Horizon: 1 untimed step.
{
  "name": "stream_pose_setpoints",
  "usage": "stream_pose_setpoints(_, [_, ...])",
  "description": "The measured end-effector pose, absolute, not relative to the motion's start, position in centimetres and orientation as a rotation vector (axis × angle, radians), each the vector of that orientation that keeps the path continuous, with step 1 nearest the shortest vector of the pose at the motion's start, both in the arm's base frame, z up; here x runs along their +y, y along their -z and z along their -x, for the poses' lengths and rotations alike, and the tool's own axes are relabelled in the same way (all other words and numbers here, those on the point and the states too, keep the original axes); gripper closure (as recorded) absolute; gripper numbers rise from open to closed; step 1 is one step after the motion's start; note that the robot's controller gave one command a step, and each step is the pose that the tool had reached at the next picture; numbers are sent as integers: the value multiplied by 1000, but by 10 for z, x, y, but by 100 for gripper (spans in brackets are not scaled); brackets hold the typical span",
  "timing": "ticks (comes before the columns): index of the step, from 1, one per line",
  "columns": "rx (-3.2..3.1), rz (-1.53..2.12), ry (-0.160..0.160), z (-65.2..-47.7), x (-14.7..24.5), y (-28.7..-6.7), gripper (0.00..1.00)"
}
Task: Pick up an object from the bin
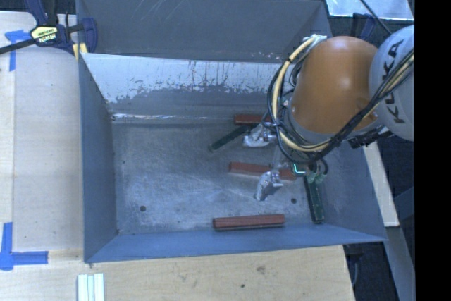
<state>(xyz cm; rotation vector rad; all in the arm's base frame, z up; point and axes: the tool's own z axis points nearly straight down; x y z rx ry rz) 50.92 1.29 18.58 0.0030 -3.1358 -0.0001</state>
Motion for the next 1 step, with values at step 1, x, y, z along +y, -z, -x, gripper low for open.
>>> stream_pose_setpoints(1, [-3144, -2, 1, -511, 13, -190, 0])
